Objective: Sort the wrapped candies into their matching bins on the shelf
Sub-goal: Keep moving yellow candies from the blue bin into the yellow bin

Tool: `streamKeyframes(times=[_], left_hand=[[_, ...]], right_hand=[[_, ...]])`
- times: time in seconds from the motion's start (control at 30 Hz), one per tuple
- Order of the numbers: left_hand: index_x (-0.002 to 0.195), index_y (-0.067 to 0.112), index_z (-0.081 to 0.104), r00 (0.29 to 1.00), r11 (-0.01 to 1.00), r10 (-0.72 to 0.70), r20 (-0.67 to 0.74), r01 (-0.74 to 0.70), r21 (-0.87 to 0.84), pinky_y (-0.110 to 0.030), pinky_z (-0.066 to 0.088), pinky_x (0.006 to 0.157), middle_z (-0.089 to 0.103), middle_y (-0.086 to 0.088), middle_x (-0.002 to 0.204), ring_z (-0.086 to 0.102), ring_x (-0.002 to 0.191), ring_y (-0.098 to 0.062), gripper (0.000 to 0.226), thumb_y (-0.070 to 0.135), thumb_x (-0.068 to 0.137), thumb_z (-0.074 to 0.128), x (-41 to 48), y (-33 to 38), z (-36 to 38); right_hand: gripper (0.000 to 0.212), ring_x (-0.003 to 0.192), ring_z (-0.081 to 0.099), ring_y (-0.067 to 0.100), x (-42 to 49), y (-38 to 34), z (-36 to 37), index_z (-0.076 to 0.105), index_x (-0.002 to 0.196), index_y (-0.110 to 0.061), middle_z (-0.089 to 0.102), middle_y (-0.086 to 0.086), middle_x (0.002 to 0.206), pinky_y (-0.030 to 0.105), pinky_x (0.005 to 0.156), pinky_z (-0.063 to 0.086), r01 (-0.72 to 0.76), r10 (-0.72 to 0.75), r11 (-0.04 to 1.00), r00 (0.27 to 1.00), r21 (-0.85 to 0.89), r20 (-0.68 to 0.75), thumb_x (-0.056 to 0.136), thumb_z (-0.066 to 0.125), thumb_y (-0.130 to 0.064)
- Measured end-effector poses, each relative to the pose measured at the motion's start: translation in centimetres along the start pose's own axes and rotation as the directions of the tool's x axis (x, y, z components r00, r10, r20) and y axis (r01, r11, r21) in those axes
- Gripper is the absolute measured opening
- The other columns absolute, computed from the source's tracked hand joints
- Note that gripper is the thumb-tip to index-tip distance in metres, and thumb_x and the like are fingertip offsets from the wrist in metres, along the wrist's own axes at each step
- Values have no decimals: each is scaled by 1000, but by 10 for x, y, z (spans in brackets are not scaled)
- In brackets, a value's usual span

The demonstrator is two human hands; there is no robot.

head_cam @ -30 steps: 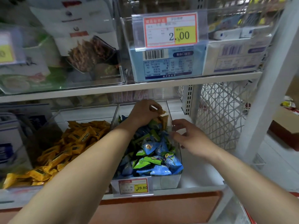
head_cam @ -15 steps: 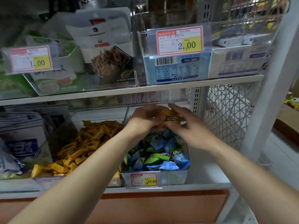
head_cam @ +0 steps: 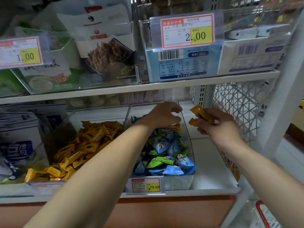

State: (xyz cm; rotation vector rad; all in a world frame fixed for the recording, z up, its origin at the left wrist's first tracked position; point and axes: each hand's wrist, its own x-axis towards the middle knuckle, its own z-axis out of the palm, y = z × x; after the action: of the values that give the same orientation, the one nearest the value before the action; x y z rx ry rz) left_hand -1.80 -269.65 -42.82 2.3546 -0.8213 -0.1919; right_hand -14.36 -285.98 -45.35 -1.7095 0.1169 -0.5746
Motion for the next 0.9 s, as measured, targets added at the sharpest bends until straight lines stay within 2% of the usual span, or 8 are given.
streamKeyframes(times=[0.07, 0.2, 0.33, 0.43, 0.63, 0.73, 0.83, 0.9], left_hand=[[140, 24, 42, 989, 998, -65, 134, 66, -5, -30, 48, 96, 56, -1, 132, 56, 118, -16, 70, 24, 81, 79, 14, -3, 2], [144, 20, 26, 958, 982, -183, 222, 190, -11, -31, 47, 95, 50, -1, 139, 53, 117, -18, 88, 35, 78, 82, 20, -23, 8], [142, 18, 47, 944, 983, -154, 291, 115, 146, -32, 43, 101, 54, -1, 138, 53, 122, -19, 68, 44, 86, 74, 20, -31, 16], [129, 18, 63, 949, 985, -82, 303, 31, 168, -29, 45, 92, 62, 1, 124, 58, 113, -18, 47, 41, 88, 72, 18, -27, 16], [114, 17, 70, 986, 996, -7, 168, -7, 83, -26, 45, 85, 67, 0, 116, 61, 104, -16, 32, 39, 90, 71, 7, -32, 9], [109, 18, 67, 1000, 1000, 13, -16, -13, -14, -26, 44, 83, 66, 2, 109, 62, 101, -15, 26, 39, 94, 65, 2, -33, 6], [104, 23, 63, 975, 989, 18, -224, -51, -140, -16, 45, 75, 66, 10, 98, 60, 84, 2, 22, 43, 95, 62, -6, -22, -3], [101, 25, 64, 955, 961, 6, -298, -87, -262, -14, 46, 71, 68, 12, 92, 62, 78, 5, 17, 40, 94, 63, -14, -12, -12]], right_hand=[[19, 65, 72, 23, 1, 4, 0, 70, 105, -13, 71, -6, 79, 35, 66, 61, -12, 12, 1000, 1000, -24, 5, 88, 71, -5], [22, 68, 72, 26, 4, 8, 2, 68, 109, -10, 71, 7, 93, 37, 69, 61, -42, 43, 998, 999, -38, 13, 88, 72, -6], [18, 67, 72, 24, 4, 9, 4, 68, 107, -11, 72, 7, 91, 39, 69, 61, -62, 64, 996, 998, -66, 23, 89, 71, -8], [16, 66, 72, 25, 2, 9, 6, 68, 103, -13, 72, 8, 88, 38, 68, 60, -67, 69, 996, 997, -66, 23, 88, 71, -8], [20, 64, 71, 21, 3, 7, 6, 67, 109, -6, 70, 6, 89, 34, 64, 60, -78, 78, 996, 997, -38, 12, 89, 70, -6], [23, 64, 72, 19, 2, 5, 7, 66, 112, -6, 70, 5, 92, 32, 65, 60, -66, 66, 997, 998, -35, 3, 90, 69, -7], [30, 66, 72, 22, 2, -2, 11, 64, 118, -9, 70, 8, 99, 36, 68, 61, -54, 54, 999, 998, 5, -23, 89, 71, -8], [37, 65, 71, 21, 0, -10, 14, 59, 124, -9, 69, 9, 101, 35, 67, 61, -55, 57, 997, 998, 58, -34, 89, 71, -9]])
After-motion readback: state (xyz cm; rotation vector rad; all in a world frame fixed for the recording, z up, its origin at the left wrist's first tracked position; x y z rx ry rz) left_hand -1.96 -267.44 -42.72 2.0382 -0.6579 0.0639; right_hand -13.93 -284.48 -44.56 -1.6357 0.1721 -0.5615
